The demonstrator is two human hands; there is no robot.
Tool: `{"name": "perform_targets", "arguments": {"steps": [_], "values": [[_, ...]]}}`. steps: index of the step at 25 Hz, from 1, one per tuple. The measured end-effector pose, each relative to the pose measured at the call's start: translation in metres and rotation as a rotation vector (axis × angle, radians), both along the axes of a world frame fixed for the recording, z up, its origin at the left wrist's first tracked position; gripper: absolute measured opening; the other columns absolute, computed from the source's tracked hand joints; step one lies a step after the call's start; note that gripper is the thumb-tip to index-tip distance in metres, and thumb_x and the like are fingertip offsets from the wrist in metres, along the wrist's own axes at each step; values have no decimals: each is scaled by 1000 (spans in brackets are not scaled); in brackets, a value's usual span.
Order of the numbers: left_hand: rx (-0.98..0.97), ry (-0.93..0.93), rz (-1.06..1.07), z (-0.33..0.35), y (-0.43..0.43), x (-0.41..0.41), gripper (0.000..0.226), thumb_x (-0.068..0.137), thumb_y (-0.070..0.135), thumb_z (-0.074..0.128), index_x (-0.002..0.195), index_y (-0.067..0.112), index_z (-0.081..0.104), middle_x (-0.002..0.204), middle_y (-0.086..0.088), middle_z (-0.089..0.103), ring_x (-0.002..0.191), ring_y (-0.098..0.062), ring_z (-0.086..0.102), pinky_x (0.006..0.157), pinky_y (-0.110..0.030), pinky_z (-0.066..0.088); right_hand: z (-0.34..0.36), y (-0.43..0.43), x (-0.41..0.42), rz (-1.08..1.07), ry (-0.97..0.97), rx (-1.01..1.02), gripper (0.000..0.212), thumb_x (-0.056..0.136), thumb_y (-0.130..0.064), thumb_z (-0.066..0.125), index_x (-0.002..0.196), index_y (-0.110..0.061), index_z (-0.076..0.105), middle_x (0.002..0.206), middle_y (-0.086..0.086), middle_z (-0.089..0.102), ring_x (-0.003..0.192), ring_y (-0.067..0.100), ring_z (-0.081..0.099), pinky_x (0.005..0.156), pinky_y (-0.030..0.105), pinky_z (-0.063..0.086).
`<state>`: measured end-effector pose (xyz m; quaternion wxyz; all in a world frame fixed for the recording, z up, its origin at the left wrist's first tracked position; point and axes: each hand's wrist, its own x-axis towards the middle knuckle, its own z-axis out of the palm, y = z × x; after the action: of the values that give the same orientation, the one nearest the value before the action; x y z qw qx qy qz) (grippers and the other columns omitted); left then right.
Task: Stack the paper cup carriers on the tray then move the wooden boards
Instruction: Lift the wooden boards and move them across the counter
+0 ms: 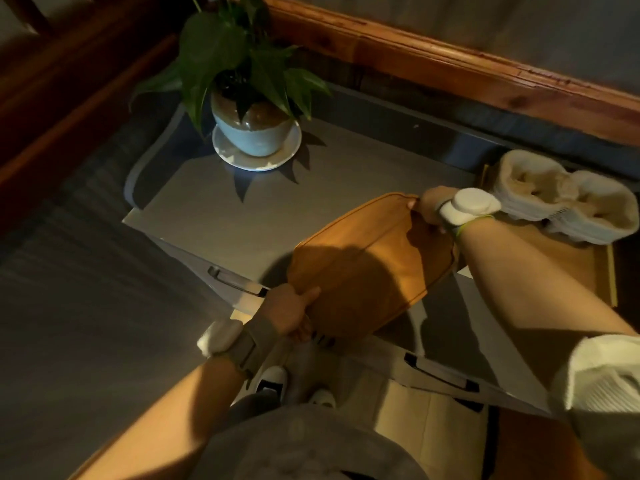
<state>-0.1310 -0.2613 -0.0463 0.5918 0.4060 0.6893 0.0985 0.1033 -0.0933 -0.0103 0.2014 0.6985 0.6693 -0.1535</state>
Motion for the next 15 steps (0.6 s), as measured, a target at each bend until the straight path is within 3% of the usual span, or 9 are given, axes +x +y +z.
{"name": "perform_targets", "arguments": {"steps": [3, 5, 8, 10, 12, 15], "values": [[35, 132, -71, -5, -1, 0, 55, 95, 46, 38, 68, 0, 54, 66, -17, 60, 51, -26, 60, 60, -36, 54, -8, -4, -3, 90, -109, 106, 47, 97, -36, 34, 108, -3, 66, 116, 17, 68, 107, 34, 63, 87, 36, 48], [74, 178, -74, -11, -2, 0, 59, 95, 47, 37, 83, -7, 60, 84, -28, 66, 79, -38, 67, 84, -46, 55, -12, -10, -5, 94, -169, 176, 39, 97, -28, 35, 114, -7, 63, 122, 13, 65, 113, 32, 61, 89, 36, 47], [29, 101, -3, -14, -4, 0, 60, 94, 45, 41, 111, -11, 57, 113, -34, 64, 104, -42, 63, 98, -49, 49, -18, -13, -2, 17, -147, 150, 45, 98, -34, 31, 125, -7, 55, 130, 18, 58, 118, 36, 56, 95, 40, 46], [-46, -146, 157, -11, -6, 2, 53, 94, 32, 48, 133, -4, 42, 135, -27, 51, 120, -41, 54, 102, -50, 45, -17, -13, 3, -127, 8, 93, 54, 97, -41, 33, 131, -2, 48, 135, 23, 52, 121, 39, 51, 100, 42, 43], [-77, -393, 319, -8, -13, 4, 52, 94, 15, 50, 141, 0, 31, 145, -21, 41, 129, -40, 45, 104, -48, 43, -18, -16, 10, -304, 242, 53, 58, 95, -41, 40, 134, 3, 42, 140, 24, 47, 127, 39, 46, 104, 40, 39], [-4, -366, 383, -10, -14, -2, 45, 93, 9, 51, 136, 3, 39, 140, -20, 47, 125, -39, 49, 104, -51, 43, -19, -25, 23, -615, 696, 15, 49, 94, -24, 52, 132, 5, 41, 139, 22, 47, 127, 36, 45, 107, 39, 36]]}}
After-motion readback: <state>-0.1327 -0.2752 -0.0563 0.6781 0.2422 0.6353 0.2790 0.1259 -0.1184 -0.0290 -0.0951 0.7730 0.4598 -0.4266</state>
